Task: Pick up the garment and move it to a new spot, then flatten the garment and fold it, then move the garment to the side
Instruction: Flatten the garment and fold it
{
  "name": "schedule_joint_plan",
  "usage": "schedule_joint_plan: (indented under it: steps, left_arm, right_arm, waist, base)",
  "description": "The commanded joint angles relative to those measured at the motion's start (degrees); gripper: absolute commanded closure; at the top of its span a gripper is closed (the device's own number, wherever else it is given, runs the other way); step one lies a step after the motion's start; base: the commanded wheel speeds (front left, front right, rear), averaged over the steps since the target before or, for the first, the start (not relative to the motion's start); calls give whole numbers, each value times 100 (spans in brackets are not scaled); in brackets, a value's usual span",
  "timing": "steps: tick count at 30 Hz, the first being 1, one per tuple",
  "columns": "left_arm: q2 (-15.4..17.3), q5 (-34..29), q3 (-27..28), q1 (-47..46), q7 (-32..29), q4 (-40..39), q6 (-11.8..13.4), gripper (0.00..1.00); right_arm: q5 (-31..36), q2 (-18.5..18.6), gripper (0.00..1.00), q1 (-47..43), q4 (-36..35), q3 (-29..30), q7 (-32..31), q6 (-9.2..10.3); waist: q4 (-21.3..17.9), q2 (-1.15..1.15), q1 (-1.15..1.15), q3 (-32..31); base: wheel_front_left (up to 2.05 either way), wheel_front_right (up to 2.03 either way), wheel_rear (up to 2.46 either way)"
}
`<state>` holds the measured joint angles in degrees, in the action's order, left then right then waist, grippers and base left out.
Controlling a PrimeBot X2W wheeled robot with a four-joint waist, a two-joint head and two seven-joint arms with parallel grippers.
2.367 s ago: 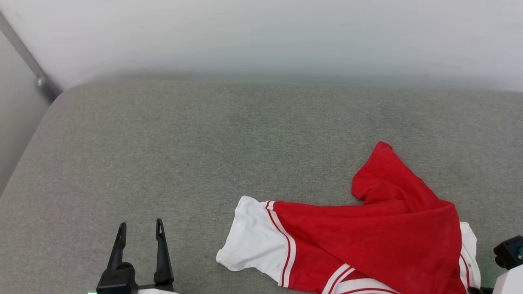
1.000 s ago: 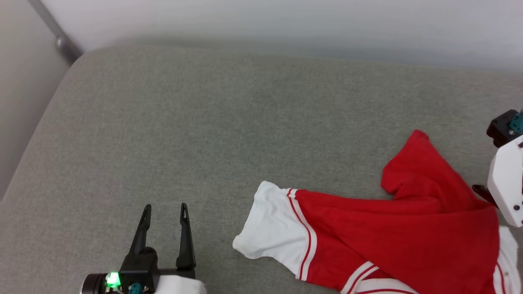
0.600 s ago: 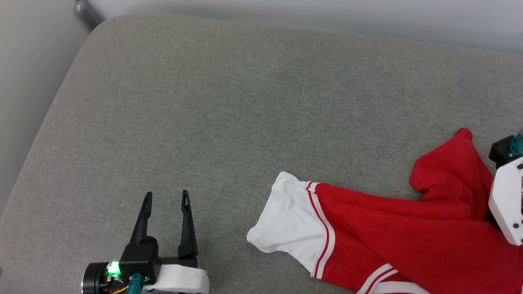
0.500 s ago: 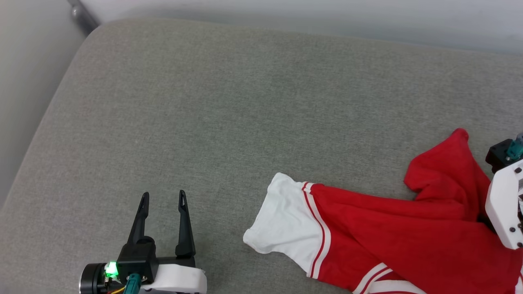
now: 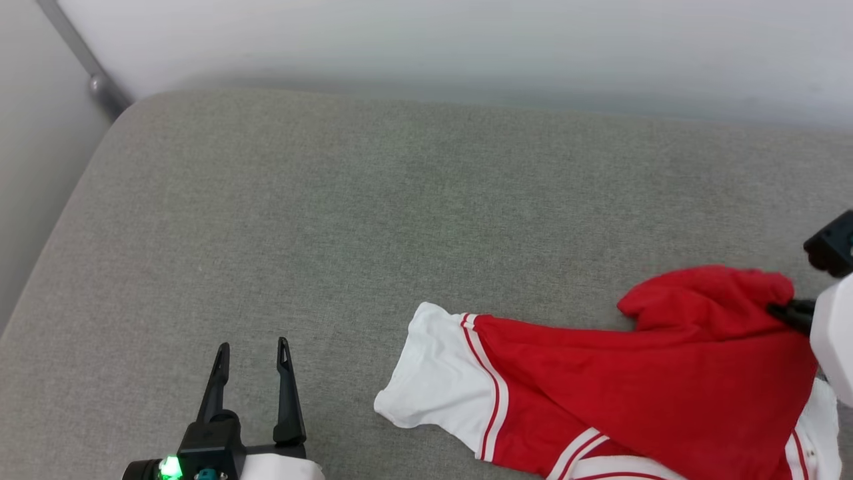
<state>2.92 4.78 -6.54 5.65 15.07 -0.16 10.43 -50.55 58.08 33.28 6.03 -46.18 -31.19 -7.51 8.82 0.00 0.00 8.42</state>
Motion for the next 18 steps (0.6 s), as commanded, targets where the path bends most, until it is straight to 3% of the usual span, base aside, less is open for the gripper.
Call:
schedule_joint_plan:
  steps: [1,8,12,18]
  left_arm:
    - [-3,23,1,53,14,-21,20,0]
    - [-3,100,-126,14,14,-19,39,0]
    - [-5,129,-175,-97,14,-12,26,0]
    - [-6,239,-397,-385,14,9,49,0]
  right_arm:
    - [26,33,100,136,-177,75,40,4]
    - [207,-244,100,570,-503,348,-62,4]
    - [479,-778,100,1175,-297,344,-185,4]
    - [865,-1806,100,2204,793,-157,-148,5]
  waist:
    - [-25,0,0,-58]
    - [123,0,0,-37]
    - [303,0,0,99]
    - [696,0,0,527]
  base:
    - [0,0,0]
    - [0,0,0]
    - [0,0,0]
    - [0,0,0]
